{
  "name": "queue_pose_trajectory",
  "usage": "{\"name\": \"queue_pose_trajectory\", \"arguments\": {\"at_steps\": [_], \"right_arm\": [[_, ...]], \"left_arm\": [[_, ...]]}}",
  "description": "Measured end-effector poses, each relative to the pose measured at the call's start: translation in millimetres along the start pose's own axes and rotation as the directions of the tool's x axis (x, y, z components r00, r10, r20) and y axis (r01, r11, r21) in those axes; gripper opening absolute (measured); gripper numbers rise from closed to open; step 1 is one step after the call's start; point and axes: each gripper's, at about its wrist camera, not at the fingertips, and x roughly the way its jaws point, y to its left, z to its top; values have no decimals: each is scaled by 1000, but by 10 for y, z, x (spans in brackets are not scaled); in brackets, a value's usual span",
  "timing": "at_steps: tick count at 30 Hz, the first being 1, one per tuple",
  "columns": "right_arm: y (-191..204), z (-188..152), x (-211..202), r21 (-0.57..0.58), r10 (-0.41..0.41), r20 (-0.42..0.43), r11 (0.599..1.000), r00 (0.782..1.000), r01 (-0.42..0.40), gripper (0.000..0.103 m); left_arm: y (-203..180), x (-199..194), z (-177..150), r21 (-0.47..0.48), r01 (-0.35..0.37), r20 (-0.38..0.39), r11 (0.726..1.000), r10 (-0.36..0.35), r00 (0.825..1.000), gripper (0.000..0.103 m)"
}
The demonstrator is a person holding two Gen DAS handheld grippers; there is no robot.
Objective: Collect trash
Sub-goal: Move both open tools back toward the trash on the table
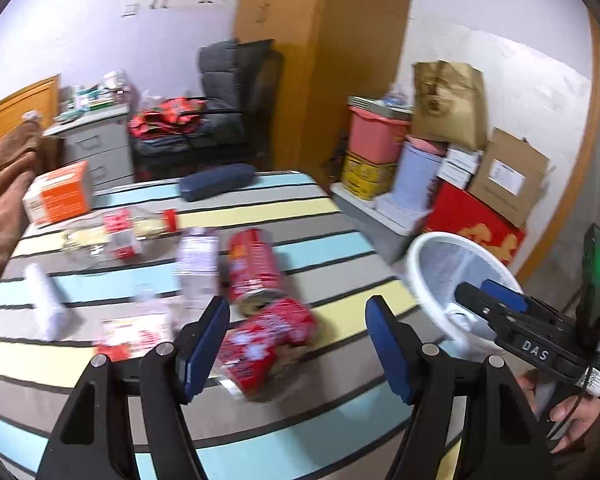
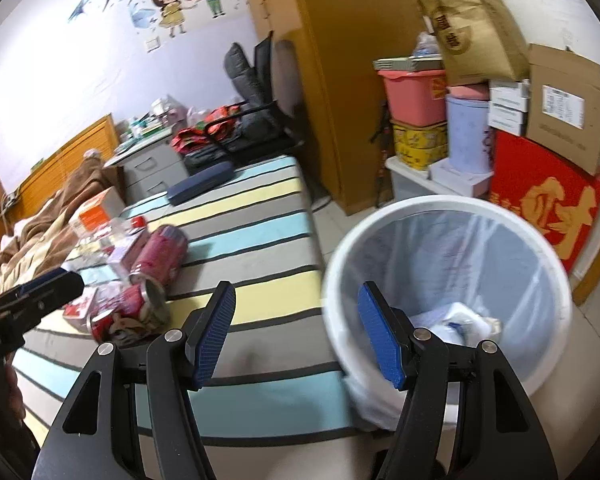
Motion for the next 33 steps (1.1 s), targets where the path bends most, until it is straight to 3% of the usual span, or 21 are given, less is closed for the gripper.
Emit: {"name": "queue_pose_trajectory", "arguments": {"at_steps": [11,20,29,33], "right_arm": [[479,-81,178,-44,100,-72,994,992,-103,65],[879,-135,347,-59,183,-163,979,970,-194,65],[1079,-120,486,-28,169,-209,984,963,-178,65],[1134,-95,543,-5,162,-216,986,963,-167,65]], "left_arm": [[810,-182,-126,-123,-133,-9,983,133,991,73],[1421,-271,-236,-218,-212,-30,953,211,977,73],[1967,-150,-232,-289,-272,-81,918,259,962,73],[2167,-16,-225,-344,-250,-105,905,227,968,73]]}}
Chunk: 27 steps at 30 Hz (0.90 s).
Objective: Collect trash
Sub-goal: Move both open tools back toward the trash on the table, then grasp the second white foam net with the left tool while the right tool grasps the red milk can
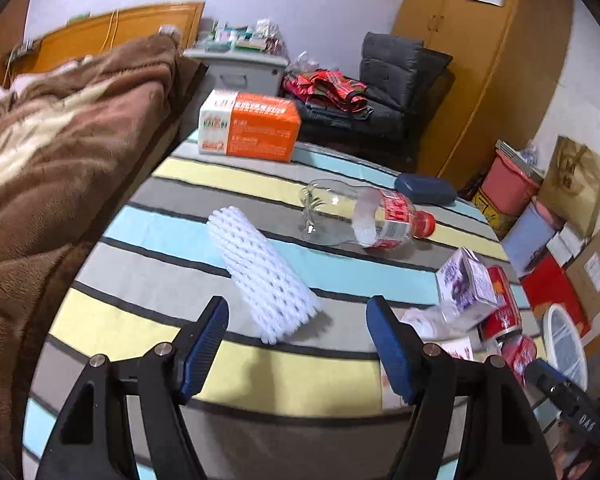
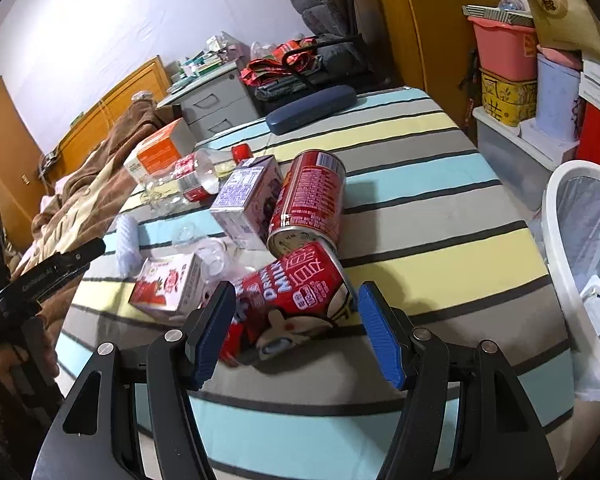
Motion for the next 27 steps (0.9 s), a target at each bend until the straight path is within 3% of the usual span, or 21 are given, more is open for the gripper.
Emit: {"name": "queue_pose_trajectory", "arguments": {"at_steps": [11,18,22,26,27], "right_arm": [[118,29,123,-19,-70,-10,997,997,70,65],[201,19,107,-87,-83,-21,993,996,81,65],[228,13,94,-114,-87,-44,990,995,81,66],[238,7,57,-136,-116,-49,985,992,108,66],[250,4,53,-146,-124,-45,982,991,117,66]], "left_arm": [[118,438,218,-30,-37,-67,999,35,997,67],[47,657,205,17,-78,-118,997,79,990,64],[64,659,238,13,-94,-115,996,95,989,55],[121,617,219,-6,-84,-109,996,82,991,36],[138,607,209,-15,-78,-108,997,76,991,36]]}}
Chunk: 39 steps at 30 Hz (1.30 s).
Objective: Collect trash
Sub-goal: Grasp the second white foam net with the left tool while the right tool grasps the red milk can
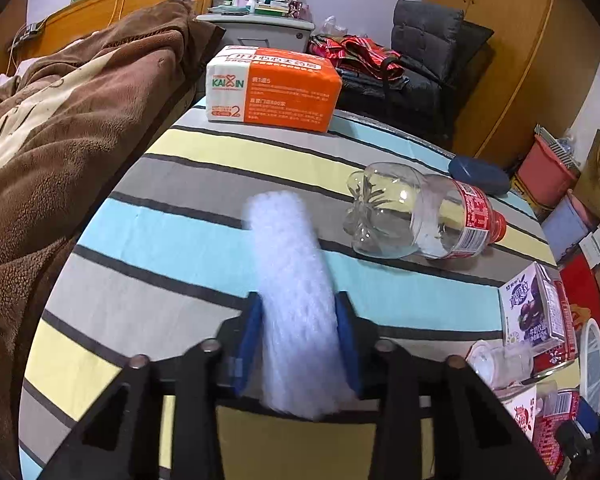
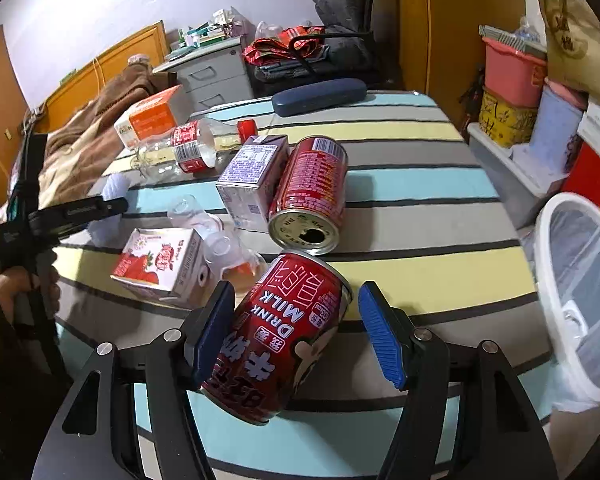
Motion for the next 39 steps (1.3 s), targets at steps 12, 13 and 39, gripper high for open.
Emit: {"name": "queue_pose_trajectory", "arguments": {"at_steps": [12,13,39], "right_arm": [[-71,-60,-43,6,-20,26,1000,999,20,55],[-70,-66,-52,9,-19,31,1000,999,19,53],[-6,-208,35,3,50,-8,999,999,-50,56]], "left_arm": [[-115,-67,-83,60,37,-6,998,-36,999,32],[-118,-58,-81,54,49,-11,997,-48,999,32],[-320,-362,-416,109,125,-5,986,-125,992,32]]}}
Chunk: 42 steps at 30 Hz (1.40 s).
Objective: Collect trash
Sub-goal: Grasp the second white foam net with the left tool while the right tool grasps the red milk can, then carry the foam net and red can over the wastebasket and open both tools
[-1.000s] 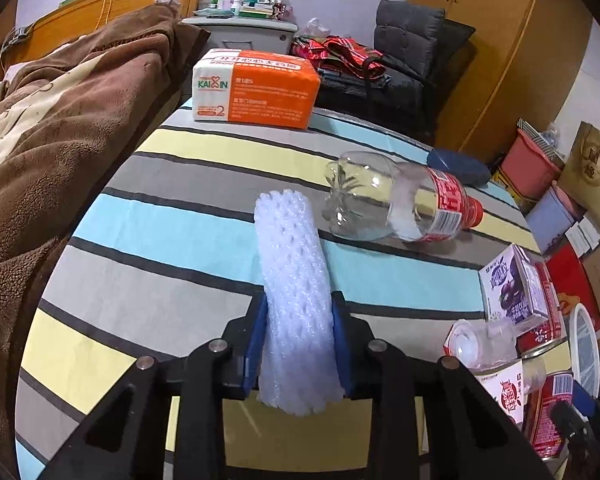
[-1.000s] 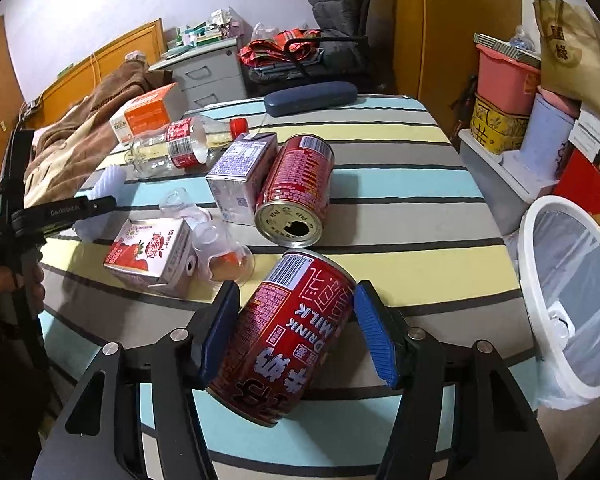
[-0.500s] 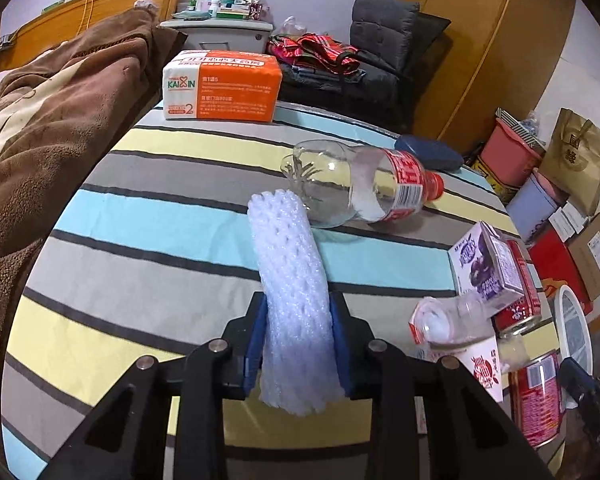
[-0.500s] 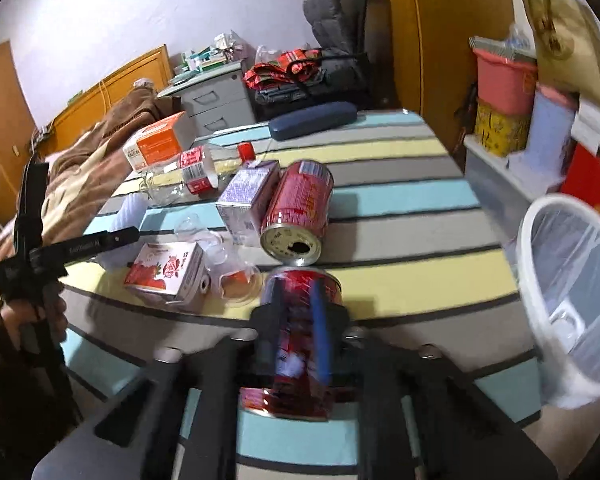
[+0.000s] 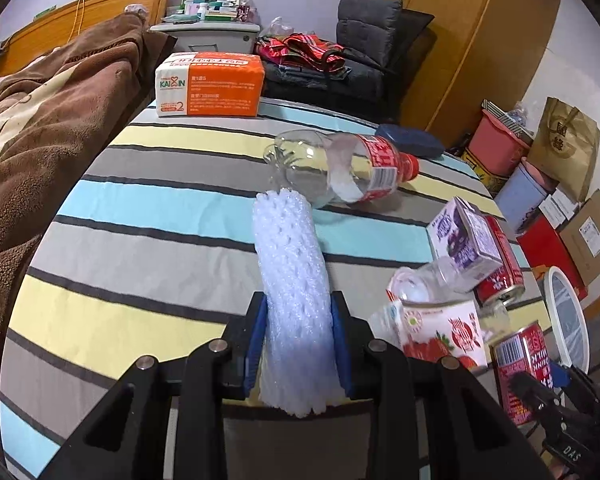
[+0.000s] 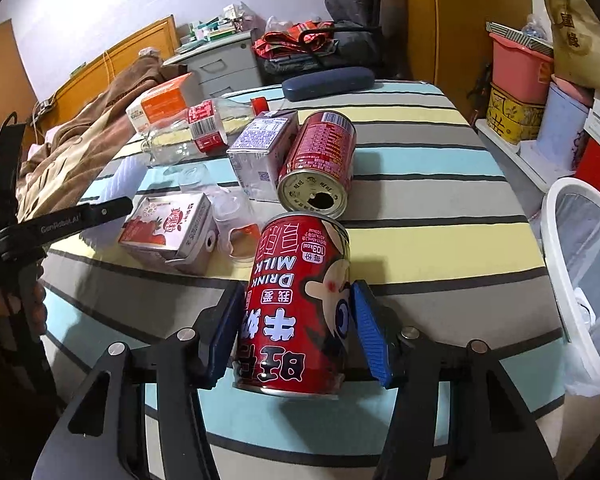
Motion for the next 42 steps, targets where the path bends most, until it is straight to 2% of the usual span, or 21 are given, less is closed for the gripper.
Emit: {"name": "queue_pose_trajectory", "arguments": {"at_steps": [12,15,24,32,35,42], "right_arm": [[-138,29,-251,25,11,95,1000,995,-13,56],[-198,41,-313,38,7,119,999,993,-12,56],[-447,61,-529,72,-23,186,997,982,10,56],[-736,22,-712,121,-67,224,992,972,41,56],[-877,0,-783,143,-92,234,988,968,59,56],[-1137,-52,-931,192,-144,253,977,957,96,56]], "left_arm": [[-188,-314,-101,34,28,53,999,-30,998,32],[-304,-423,-107,63,32,72,998,-37,997,32],[-798,-666,-123,154,99,111,983,-117,987,32],[-1401,-748,-135,267,164,118,950,-201,973,32],[-1639,-756,-173,319,160,123,934,-209,970,32],[-2136,-725,-248,391,237,81,889,-290,954,32]]}}
